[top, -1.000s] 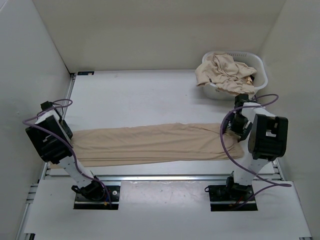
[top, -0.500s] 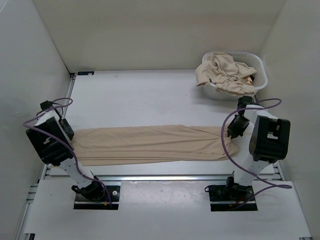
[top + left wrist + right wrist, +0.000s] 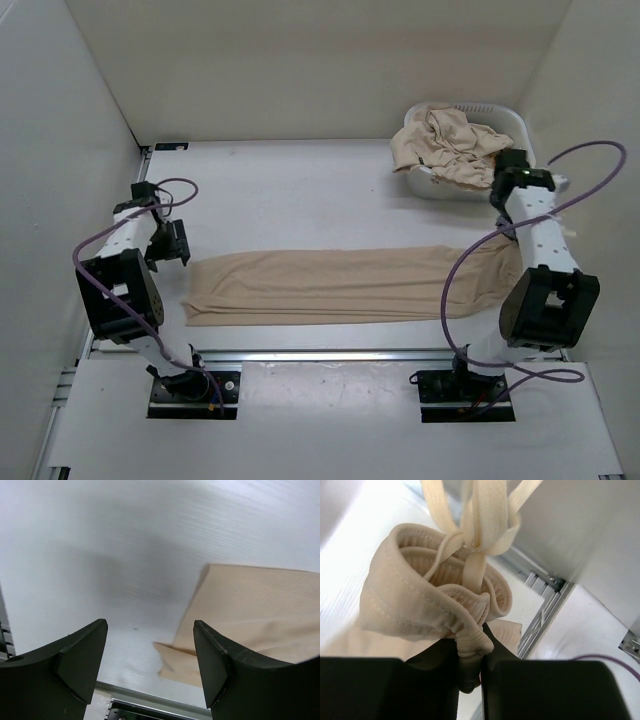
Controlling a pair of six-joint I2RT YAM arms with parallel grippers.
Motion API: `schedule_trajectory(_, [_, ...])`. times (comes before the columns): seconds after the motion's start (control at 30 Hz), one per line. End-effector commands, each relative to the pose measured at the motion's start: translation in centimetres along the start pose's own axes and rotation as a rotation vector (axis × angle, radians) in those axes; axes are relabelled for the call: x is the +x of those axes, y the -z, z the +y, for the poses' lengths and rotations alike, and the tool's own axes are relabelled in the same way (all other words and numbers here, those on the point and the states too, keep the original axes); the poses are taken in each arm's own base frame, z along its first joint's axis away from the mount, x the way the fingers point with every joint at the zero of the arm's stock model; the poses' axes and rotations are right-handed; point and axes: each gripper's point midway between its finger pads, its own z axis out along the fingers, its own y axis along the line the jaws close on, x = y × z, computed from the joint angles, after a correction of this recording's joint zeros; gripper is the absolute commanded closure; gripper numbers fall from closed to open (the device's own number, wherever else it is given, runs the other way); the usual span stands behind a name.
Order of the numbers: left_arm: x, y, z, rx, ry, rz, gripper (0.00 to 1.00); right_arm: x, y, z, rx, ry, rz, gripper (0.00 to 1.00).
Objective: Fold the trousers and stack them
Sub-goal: Fold the trousers
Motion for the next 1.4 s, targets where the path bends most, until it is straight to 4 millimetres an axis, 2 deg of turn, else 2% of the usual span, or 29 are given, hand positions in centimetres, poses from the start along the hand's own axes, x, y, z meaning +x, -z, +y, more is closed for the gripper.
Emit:
schedule_trajectory(0.0, [-0.9,2.0,-2.8,0.05,-0.071,-0.041,0.19,3.1,3.6,0.9,0.057,0.116,-0.05,1.0])
schedule_trajectory(0.03, [-0.3,1.6,-3.6,0.056,-0.097,-0.019,0.19,5.0,5.1,3.5,-0.001,0.095,-0.067,1.0])
schedule_trajectory(0.07, [0.4,1.3,-5.2,0.069,-0.151,-0.003,0.19,6.3,5.6,4.7,-0.011,0.097,-0.069,1.0])
schedule_trajectory(0.1, [1.4,0.6,-5.6,0.057,-0.177,0.022,0.19,7.7,6.4,5.7,-0.029,0.101,-0.061,1.0])
schedule_trajectory(0.13, [1.8,0.2,-6.0,0.046,-0.199,0.031,0.19,9.7,8.2,8.3,-0.075,0.074,-0.086,1.0])
schedule_trajectory(0.17, [2.4,-0.4,-6.8,0.041,-0.235,0.048,0.19,10.8,9.3,9.4,-0.093,0.069,-0.096,1.0])
schedule_trajectory(0.2, [3.1,-1.2,-6.9,0.031,-0.25,0.062,0.19,12.8,11.2,10.4,-0.12,0.121,-0.118,1.0])
schedule_trajectory(0.23, [3.5,-1.6,-7.2,0.032,-0.261,0.073,0.19,13.4,12.6,12.2,-0.141,0.034,-0.122,1.0])
schedule_trajectory(0.3, [4.5,-2.8,-7.1,0.007,-0.282,0.105,0.19,16.1,15.3,14.3,-0.213,0.072,-0.154,1.0])
schedule_trajectory(0.4, [5.6,-4.2,-7.2,-0.007,-0.299,0.144,0.19,19.7,17.3,17.8,-0.277,0.099,-0.142,1.0])
schedule_trajectory(0.5, [5.6,-4.6,-7.2,-0.008,-0.3,0.149,0.19,21.7,16.1,19.9,-0.205,0.156,-0.103,1.0])
schedule_trajectory(0.6, [5.6,-4.6,-7.2,-0.008,-0.3,0.149,0.18,23.7,14.8,20.8,-0.175,0.249,-0.059,1.0])
schedule_trajectory(0.67, [5.2,-4.5,-7.3,-0.007,-0.298,0.14,0.18,25.3,15.2,22.2,-0.219,0.292,-0.012,0.98])
schedule_trajectory(0.7, [5.2,-4.5,-7.3,-0.007,-0.298,0.14,0.18,26.1,15.0,22.5,-0.215,0.361,-0.013,0.89])
schedule_trajectory(0.73, [4.7,-4.2,-7.4,-0.004,-0.295,0.122,0.18,26.7,16.4,24.1,-0.285,0.387,-0.014,0.82])
schedule_trajectory(0.77, [4.7,-4.2,-7.4,-0.004,-0.295,0.122,0.18,27.3,16.7,24.9,-0.309,0.477,-0.021,0.56])
schedule_trajectory(0.8, [4.5,-4.0,-7.2,-0.014,-0.294,0.11,0.18,27.6,17.6,25.7,-0.35,0.518,-0.037,0.39])
schedule_trajectory(0.87, [4.0,-3.9,-6.9,-0.026,-0.284,0.101,0.18,28.7,22.0,28.1,-0.515,0.592,-0.093,0.24])
schedule_trajectory(0.9, [3.7,-3.6,-6.6,-0.04,-0.282,0.087,0.18,28.8,23.7,28.5,-0.581,0.686,-0.139,0.2])
schedule_trajectory(0.93, [3.0,-3.3,-6.2,-0.049,-0.267,0.066,0.18,30.1,26.6,29.6,-0.691,0.722,-0.195,0.19])
schedule_trajectory(1.0, [2.6,-3.1,-5.9,-0.051,-0.255,0.064,0.18,30.5,30.4,29.3,-0.824,0.825,-0.286,0.18])
schedule_trajectory(1.03, [2.7,-2.8,-5.5,-0.054,-0.244,0.069,0.18,31.5,32.4,28.8,-0.888,0.858,-0.318,0.18])
schedule_trajectory(1.07, [2.1,-2.6,-5.6,-0.052,-0.241,0.054,0.18,31.1,34.0,28.1,-0.944,0.853,-0.341,0.18])
schedule_trajectory(1.1, [1.7,-2.2,-5.0,-0.065,-0.226,0.046,0.18,30.8,34.2,27.3,-0.945,0.859,-0.361,0.18])
schedule_trajectory(1.13, [1.9,-2.1,-4.6,-0.069,-0.218,0.058,0.18,30.8,32.8,26.5,-0.91,0.866,-0.358,0.19])
schedule_trajectory(1.17, [1.3,-1.7,-4.5,-0.076,-0.214,0.036,0.18,29.7,33.1,25.1,-0.921,0.829,-0.364,0.19])
schedule_trajectory(1.23, [1.3,-1.5,-4.1,-0.079,-0.205,0.046,0.17,28.2,30.9,24.2,-0.879,0.763,-0.336,0.19])
schedule_trajectory(1.27, [1.2,-1.2,-4.1,-0.078,-0.203,0.034,0.17,27.9,28.6,22.9,-0.839,0.76,-0.321,0.19])
schedule_trajectory(1.37, [1.3,-0.9,-4.0,-0.078,-0.203,0.034,0.17,25.9,24.7,21.8,-0.761,0.662,-0.268,0.22])
